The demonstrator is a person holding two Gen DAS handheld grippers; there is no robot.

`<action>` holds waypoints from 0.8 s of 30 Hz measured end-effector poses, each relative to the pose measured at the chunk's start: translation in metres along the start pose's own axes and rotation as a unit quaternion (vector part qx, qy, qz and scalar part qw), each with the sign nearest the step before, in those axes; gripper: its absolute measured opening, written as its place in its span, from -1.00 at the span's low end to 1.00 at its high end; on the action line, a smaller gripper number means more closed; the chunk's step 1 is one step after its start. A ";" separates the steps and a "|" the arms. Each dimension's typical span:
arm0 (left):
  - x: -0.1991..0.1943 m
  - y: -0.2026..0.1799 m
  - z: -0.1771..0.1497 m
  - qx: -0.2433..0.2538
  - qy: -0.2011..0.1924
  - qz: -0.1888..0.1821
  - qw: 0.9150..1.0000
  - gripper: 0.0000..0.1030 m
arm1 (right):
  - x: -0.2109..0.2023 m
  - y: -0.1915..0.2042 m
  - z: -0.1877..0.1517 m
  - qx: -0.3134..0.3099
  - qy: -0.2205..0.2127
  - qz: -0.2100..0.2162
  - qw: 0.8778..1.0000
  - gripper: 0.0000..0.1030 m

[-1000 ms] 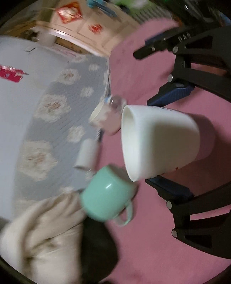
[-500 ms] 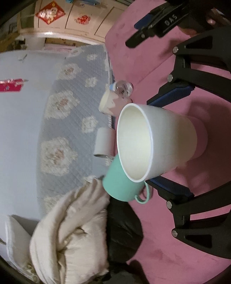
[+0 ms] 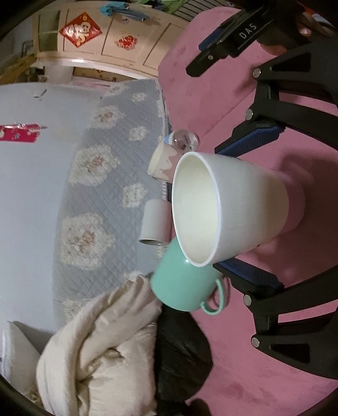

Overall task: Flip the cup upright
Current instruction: 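Rotate the mug rim-up with the left tool and lower it to the bed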

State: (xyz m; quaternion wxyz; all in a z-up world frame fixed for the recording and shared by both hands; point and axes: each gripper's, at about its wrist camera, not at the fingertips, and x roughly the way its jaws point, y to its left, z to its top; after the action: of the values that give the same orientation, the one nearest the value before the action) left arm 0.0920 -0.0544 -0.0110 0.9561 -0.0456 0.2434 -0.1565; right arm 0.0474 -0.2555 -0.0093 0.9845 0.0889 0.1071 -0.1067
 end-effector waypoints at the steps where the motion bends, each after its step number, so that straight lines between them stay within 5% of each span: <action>1: -0.001 -0.001 0.001 0.005 -0.005 0.006 1.000 0.48 | 0.001 0.000 0.000 -0.001 0.001 0.000 1.000 1.00; 9: 0.007 -0.007 -0.003 0.026 0.026 0.016 0.999 0.53 | 0.001 0.000 0.000 0.000 -0.001 0.000 1.000 1.00; 12: 0.002 -0.009 -0.004 0.035 0.016 0.020 0.999 0.93 | 0.001 -0.002 -0.001 0.000 -0.001 0.001 1.000 1.00; 24: -0.023 -0.013 -0.006 0.056 -0.016 0.010 0.998 0.94 | -0.001 -0.004 -0.001 -0.001 -0.002 0.006 1.000 1.00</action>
State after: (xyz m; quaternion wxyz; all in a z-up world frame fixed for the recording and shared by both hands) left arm 0.0668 -0.0596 -0.0037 0.9624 0.0081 0.2196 -0.1597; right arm 0.0454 -0.2593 -0.0112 0.9854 0.0887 0.1050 -0.1003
